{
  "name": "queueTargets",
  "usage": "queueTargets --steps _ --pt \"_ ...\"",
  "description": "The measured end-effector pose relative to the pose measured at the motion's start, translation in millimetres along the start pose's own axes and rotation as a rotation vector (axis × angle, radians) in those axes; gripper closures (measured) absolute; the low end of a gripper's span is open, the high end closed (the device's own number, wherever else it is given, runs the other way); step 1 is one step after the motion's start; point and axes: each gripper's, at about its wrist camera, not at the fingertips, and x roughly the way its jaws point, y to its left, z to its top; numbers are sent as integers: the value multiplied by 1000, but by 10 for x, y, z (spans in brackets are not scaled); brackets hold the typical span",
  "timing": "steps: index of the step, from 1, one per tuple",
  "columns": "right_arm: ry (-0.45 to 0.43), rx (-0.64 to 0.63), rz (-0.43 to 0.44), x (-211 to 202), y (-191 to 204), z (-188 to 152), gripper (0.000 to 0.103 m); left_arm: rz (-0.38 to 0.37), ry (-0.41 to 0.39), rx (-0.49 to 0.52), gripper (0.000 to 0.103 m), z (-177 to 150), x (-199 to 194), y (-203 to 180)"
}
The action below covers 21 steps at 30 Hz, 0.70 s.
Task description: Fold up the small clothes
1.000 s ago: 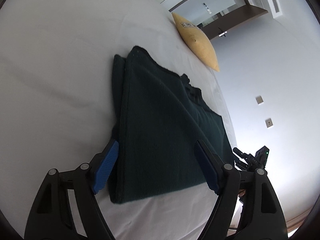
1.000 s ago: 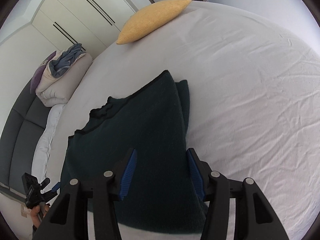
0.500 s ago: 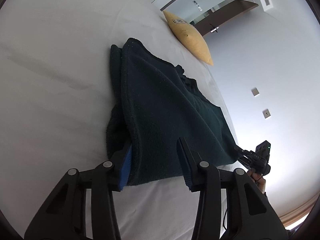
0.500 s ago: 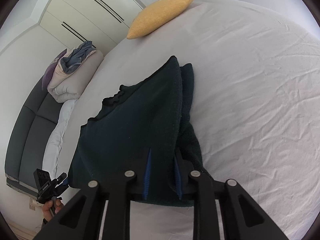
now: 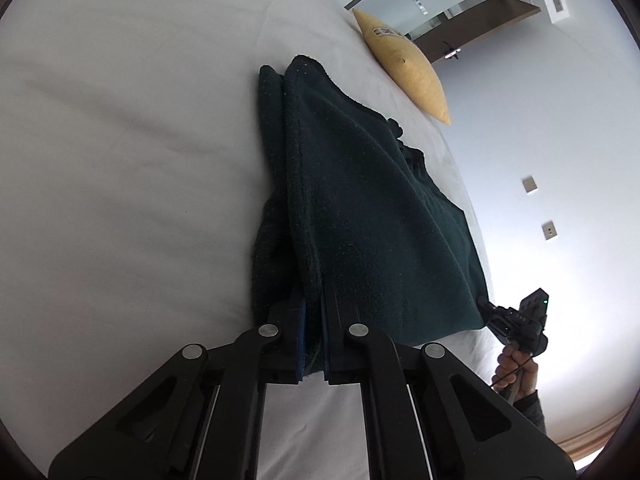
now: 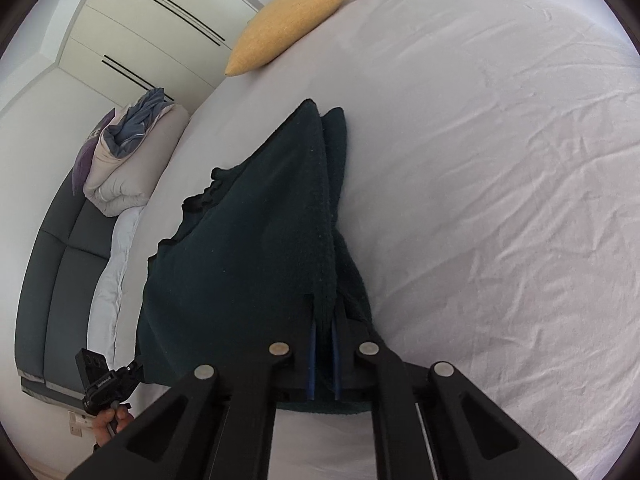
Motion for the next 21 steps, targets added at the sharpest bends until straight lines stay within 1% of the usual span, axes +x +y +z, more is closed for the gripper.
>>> queueTargets --steps 4,6,8,10,14,21 --pt "-6 68 32 -48 -107 -87 97 17 -8 6 99 -18 -66 18" --pt "-8 97 32 -44 -208 -152 97 22 -4 -1 99 -39 -88 69" --pt "-2 135 65 7 -332 -207 98 18 -2 -14 99 -75 -101 130" --pt "-16 157 91 25 -375 -207 98 11 -4 -30 99 -105 -104 184" --pt "-31 144 69 46 -295 -116 98 15 -14 -25 99 -134 -132 184" --pt "-22 108 29 133 -225 -15 98 -8 -51 -70 99 -301 -258 312"
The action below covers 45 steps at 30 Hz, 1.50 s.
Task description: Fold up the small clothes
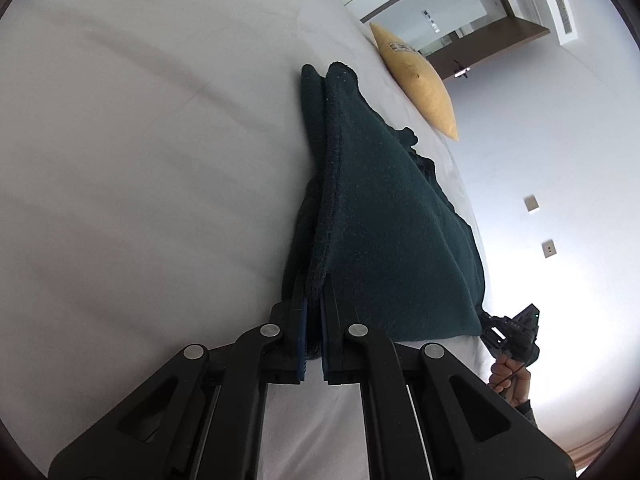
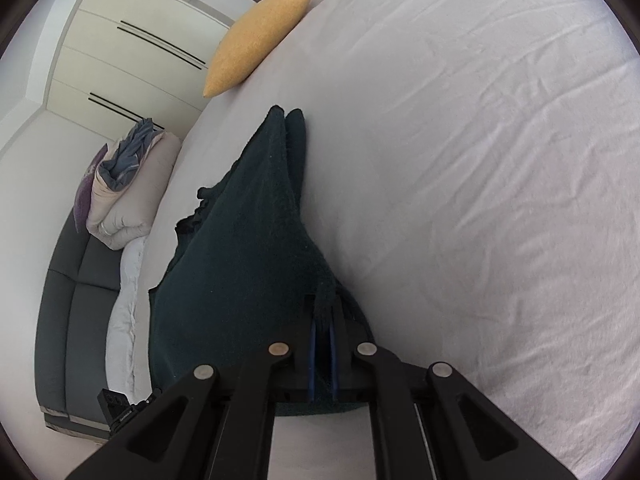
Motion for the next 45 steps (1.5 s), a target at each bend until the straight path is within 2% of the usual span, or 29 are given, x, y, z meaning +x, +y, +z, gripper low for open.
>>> queueTargets --steps 6,9,10,13,16,18,21,24,26,27,28,29,30,34,37,39,41,45 --pt "13 -36 -29 27 30 18 99 10 -31 7 99 -113 -58 6" --pt "15 -56 -39 8 76 12 98 -29 -18 -5 97 -108 -118 11" --pt "14 -59 -33 -8 92 10 95 -30 -12 -9 97 -99 -151 11" --pt "-1 -68 -18 -62 111 -13 89 -8 -13 -17 97 -32 -291 26" --pt "-16 -67 -20 -98 139 -12 87 47 -61 -8 97 149 -470 -17" --pt "-25 -67 -11 -89 167 14 81 60 -95 29 97 334 -533 -168" --pt "-24 -74 -24 -5 222 51 81 62 -91 117 97 578 -431 -517" --pt "-30 -78 -30 71 255 68 81 65 -70 213 97 731 -130 -905" --pt "-31 -86 -36 95 270 68 81 45 -14 247 97 769 165 -1081" --pt "-31 -91 -39 96 270 69 81 65 12 269 97 766 318 -1133" --pt "-29 -92 -40 95 264 75 83 119 36 290 97 743 474 -1152" --pt "-27 -89 -38 90 246 84 86 172 63 285 97 719 609 -1104" --pt "-25 -86 -33 82 227 88 87 193 78 271 97 698 677 -1047" --pt "-38 -70 -20 53 139 108 95 177 50 218 97 573 565 -788" --pt "-62 -41 -8 33 79 114 95 221 34 266 97 406 439 -748" --pt "-82 -42 -32 9 95 107 95 226 16 260 97 324 353 -709" --pt "-115 -49 -104 -50 146 103 75 217 3 231 97 299 322 -651" --pt "-254 -62 -215 -293 323 121 75 241 -17 246 97 206 316 -651"
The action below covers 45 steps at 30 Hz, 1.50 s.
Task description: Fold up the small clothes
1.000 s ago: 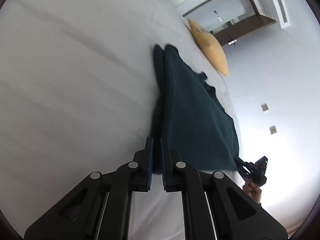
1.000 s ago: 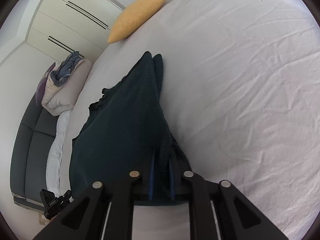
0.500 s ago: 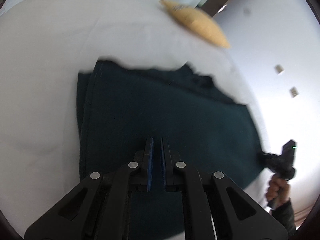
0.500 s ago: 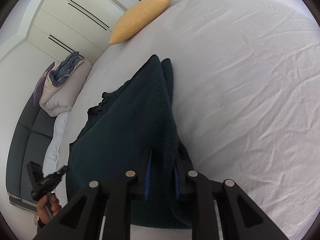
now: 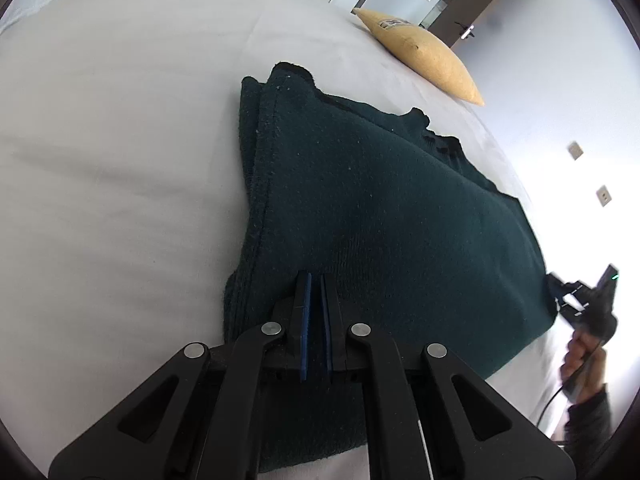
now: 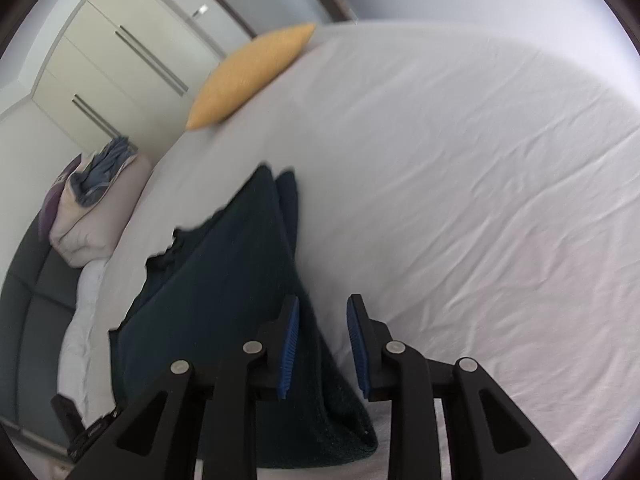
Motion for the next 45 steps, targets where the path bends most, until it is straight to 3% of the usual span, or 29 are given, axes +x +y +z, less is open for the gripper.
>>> queueTargets --steps 3,10,13,15,16,20,23,27,28,29,31,35,38,41,43,45 --pt "-26 -39 66 -27 251 64 75 -8 3 -16 97 13 2 20" --pt "192 -220 351 623 1201 -162 74 -20 -12 -31 97 -10 17 39" --pt "306 -196 407 1021 1367 -232 74 -8 -10 -19 97 -9 20 25" --pt "319 -151 389 1175 1317 -213 75 12 -14 0 97 -12 27 -11" --pt "317 -111 403 1236 1238 -152 81 24 -17 13 97 -21 26 -31" --pt "240 92 393 1271 752 106 93 60 -24 46 97 -23 55 -108" --pt "126 221 279 1219 307 367 103 72 -27 58 97 -42 54 -129" --pt "-9 339 163 972 -97 587 103 70 -28 57 97 -45 60 -131" --pt "-41 338 133 864 -139 589 91 68 -27 56 97 -43 66 -130" --pt "-82 322 93 738 -127 573 69 68 -27 56 97 -43 70 -129" --pt "-105 273 144 598 -26 508 66 71 -30 59 97 -45 76 -135" --pt "28 113 400 477 533 62 66 75 -33 64 97 -47 79 -146" --pt "230 -60 542 543 1150 -598 65 72 -33 62 97 -46 82 -142" --pt "374 -122 593 684 1431 -1101 65 69 -36 65 97 -52 75 -134" --pt "409 -138 543 802 1429 -1272 65 70 -39 70 97 -58 74 -134" --pt "403 -90 535 886 1268 -1236 77 66 -39 70 97 -56 74 -126"
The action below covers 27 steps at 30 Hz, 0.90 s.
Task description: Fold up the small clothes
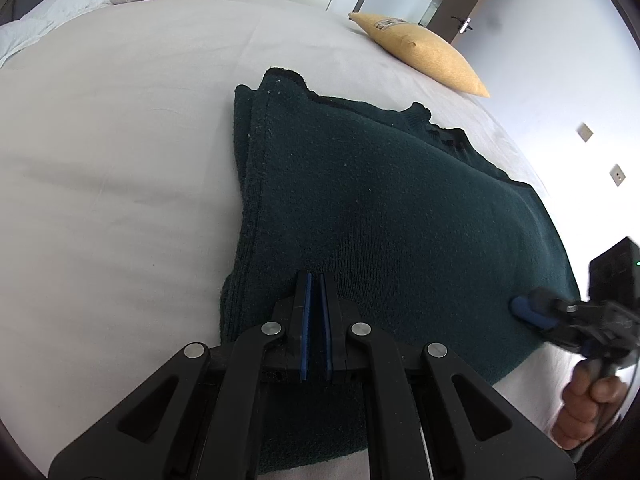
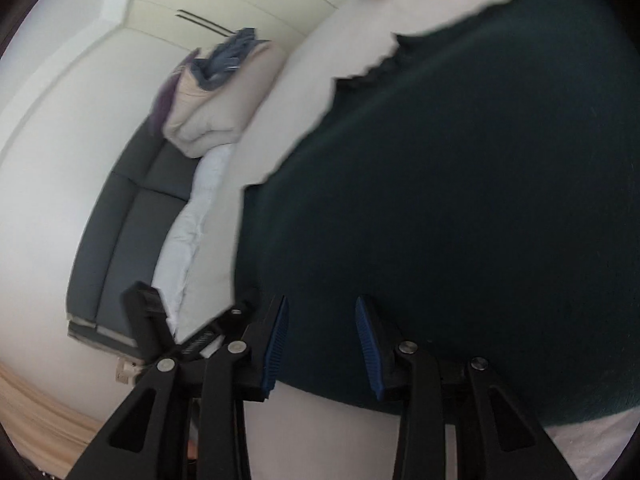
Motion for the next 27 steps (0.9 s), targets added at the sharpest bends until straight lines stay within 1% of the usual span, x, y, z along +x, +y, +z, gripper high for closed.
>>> queueTargets --steps 1,3,7,9,10,11,13,15,17,18,19,20,21,22,23,24,26,27 --pt "-21 24 -5 -56 -67 49 81 -6 0 -4 97 3 -1 12" --pt "-96 84 -14 -304 -269 120 81 -26 -1 -19 97 3 -8 47" --pt "-258 173 -111 -910 -649 206 83 -76 0 -68 97 -1 -54 138" --pt "-320 220 -161 -1225 -804 204 83 -104 4 -101 97 -25 -123 196" --pt "-345 235 -179 -1368 -827 176 77 -104 5 -122 97 -47 -190 235" --pt "-381 241 -202 -1546 -820 118 63 -103 0 -140 97 -70 -258 270" --pt "-426 227 -203 -1749 -758 17 48 -100 -11 -187 97 -129 -425 352" --pt "-434 203 -171 -1859 -656 -81 48 -125 -7 -249 97 -191 -552 436" --pt "-427 173 -142 -1856 -514 -163 48 -166 -19 -314 94 -261 -665 513" --pt "-422 159 -129 -1828 -451 -178 48 -191 -23 -354 85 -303 -704 552" --pt "-414 145 -112 -1801 -385 -211 48 -225 -23 -407 66 -358 -733 594" --pt "-403 133 -96 -1754 -312 -246 48 -243 -23 -449 49 -400 -745 616" --pt "-390 123 -81 -1701 -235 -253 48 -258 -27 -492 18 -453 -756 637" --pt "-378 112 -68 -1649 -182 -268 48 -287 -47 -532 14 -502 -775 662" --pt "-368 104 -60 -1468 -61 -228 48 -299 -52 -551 14 -523 -784 679" --pt "-356 95 -50 -1459 -36 -244 48 -304 -43 -558 14 -502 -771 696" --pt "-339 81 -31 -1403 29 -262 48 -352 -33 -568 14 -427 -710 762" --pt "-333 75 -25 -1389 52 -273 48 -381 -3 -558 14 -365 -632 796"
